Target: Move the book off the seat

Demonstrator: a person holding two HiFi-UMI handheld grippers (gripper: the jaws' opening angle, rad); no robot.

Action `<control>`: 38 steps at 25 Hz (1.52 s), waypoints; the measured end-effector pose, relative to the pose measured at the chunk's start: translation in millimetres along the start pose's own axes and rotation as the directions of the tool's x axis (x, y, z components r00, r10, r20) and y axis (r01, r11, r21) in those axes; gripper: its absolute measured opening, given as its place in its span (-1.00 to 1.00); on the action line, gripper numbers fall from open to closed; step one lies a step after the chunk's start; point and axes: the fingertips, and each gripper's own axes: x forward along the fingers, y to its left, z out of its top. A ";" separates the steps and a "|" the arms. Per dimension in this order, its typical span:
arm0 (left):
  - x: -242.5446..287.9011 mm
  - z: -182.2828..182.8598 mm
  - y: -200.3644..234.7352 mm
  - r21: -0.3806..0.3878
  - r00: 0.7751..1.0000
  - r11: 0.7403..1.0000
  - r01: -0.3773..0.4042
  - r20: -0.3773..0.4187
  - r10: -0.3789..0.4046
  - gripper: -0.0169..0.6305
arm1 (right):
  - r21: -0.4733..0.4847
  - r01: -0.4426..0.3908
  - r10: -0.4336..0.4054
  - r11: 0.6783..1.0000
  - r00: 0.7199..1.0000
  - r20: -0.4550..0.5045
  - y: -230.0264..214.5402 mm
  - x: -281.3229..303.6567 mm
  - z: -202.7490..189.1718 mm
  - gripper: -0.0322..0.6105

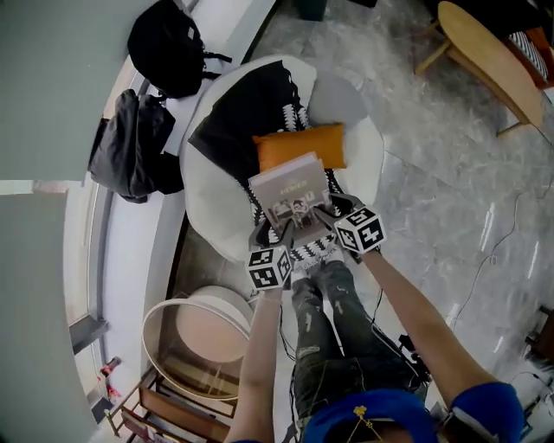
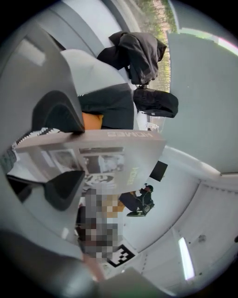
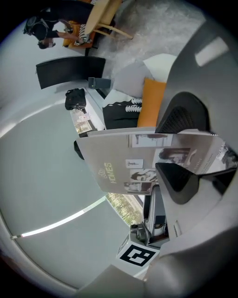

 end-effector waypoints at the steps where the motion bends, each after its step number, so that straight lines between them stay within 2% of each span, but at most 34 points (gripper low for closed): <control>1: -19.1 6.5 -10.4 -0.001 1.000 1.000 -0.006 0.004 0.006 -0.16 | 0.008 0.003 -0.003 1.000 1.000 -0.005 10.6 -18.6 4.9 -0.30; 4: -67.6 36.3 -34.0 -0.002 0.999 1.000 -0.029 0.031 0.029 -0.17 | 0.028 0.015 -0.015 0.999 1.000 0.009 37.3 -64.5 30.0 -0.29; 8: -122.8 70.5 -62.0 0.022 0.997 0.999 -0.044 0.072 0.043 -0.17 | -0.007 0.010 -0.009 1.000 0.997 0.076 68.1 -119.1 61.6 -0.29; 13: -182.6 86.3 -99.0 0.032 0.996 0.999 -0.042 0.080 0.039 -0.18 | -0.040 0.020 -0.015 0.999 0.993 0.115 101.3 -184.0 74.4 -0.29; 19: -235.7 86.7 -130.4 0.003 0.995 0.999 -0.049 0.092 0.048 -0.18 | -0.102 0.040 -0.025 0.994 0.990 0.141 133.7 -238.2 77.2 -0.29; 26: -273.1 81.6 -146.9 -0.021 0.993 0.998 -0.051 0.104 0.053 -0.18 | -0.160 0.039 -0.014 0.986 0.988 0.154 159.3 -270.8 74.7 -0.29; 38: -288.5 65.9 -155.7 -0.047 0.991 0.996 -0.079 0.107 0.083 -0.18 | -0.182 0.014 0.013 0.983 0.989 0.147 169.2 -281.6 61.3 -0.29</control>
